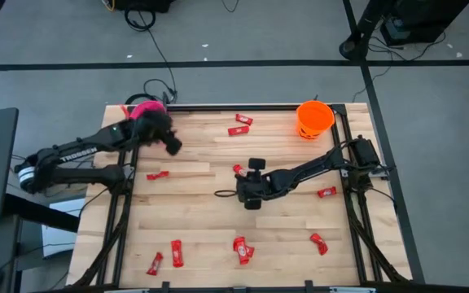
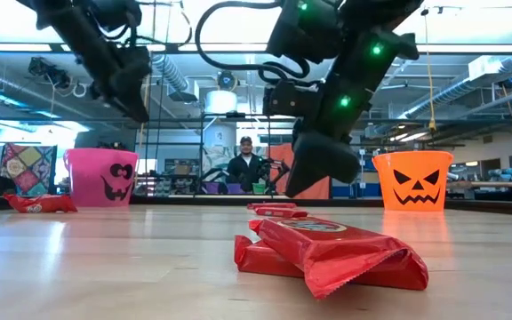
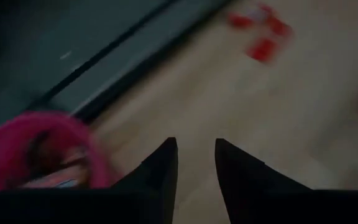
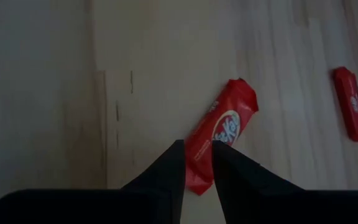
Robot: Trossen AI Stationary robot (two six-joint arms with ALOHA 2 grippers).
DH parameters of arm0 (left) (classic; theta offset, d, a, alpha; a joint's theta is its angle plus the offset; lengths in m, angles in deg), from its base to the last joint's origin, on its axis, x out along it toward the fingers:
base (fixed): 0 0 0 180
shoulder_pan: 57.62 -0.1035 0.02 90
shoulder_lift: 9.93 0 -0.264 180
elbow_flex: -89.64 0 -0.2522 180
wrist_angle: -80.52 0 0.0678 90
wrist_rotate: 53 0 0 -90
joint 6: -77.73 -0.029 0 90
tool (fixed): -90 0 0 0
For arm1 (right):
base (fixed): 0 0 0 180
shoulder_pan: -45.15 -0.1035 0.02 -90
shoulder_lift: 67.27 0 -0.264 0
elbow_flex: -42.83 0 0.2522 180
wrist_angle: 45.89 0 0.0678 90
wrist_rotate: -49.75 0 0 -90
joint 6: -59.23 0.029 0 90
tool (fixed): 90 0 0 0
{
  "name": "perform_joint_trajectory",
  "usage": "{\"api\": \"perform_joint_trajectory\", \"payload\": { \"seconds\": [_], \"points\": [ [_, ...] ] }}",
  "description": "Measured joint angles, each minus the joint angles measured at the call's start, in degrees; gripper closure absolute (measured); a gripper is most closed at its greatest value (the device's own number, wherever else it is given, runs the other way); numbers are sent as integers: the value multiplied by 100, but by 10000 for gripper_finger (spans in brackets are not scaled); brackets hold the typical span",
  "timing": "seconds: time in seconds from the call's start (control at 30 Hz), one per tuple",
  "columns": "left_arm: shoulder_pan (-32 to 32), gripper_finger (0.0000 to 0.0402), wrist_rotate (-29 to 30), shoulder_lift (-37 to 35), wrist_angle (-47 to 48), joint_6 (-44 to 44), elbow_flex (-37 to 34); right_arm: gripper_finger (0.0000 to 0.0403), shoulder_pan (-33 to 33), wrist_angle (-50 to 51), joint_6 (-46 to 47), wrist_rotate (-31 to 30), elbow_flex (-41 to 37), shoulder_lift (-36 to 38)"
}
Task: Sort candy by brand, put in halloween buckets
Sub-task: Put the red chocolate bar into the orange bucket
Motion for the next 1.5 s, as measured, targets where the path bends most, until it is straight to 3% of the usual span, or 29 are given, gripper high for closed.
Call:
{"api": "perform_joint_trajectory", "payload": {
  "seconds": [0.1,0.23,0.4,0.57,0.7,1.0,1.3,1.5],
  "points": [
    [502,290,-406,0,366,-374,-1,309,14,-13,-55,0,0,-1],
    [1100,290,-935,44,1145,83,-5,306,22,-33,-39,-47,0,-1],
    [1642,291,-858,166,1949,1390,-340,304,-66,-167,273,-41,0,-1],
    [2040,291,-1068,366,1916,1885,-725,304,-244,-221,361,-85,0,-1],
    [2300,291,-649,604,1902,2283,-820,304,-330,-251,398,-87,0,-1],
    [2454,284,-276,1393,1905,2417,-985,304,-340,-316,363,-98,0,-1],
    [2458,244,-519,1864,1705,2079,-985,304,-321,-340,348,-85,0,1],
    [2458,240,-607,2147,1623,2068,-985,304,-321,-340,348,-85,0,1]
  ]
}}
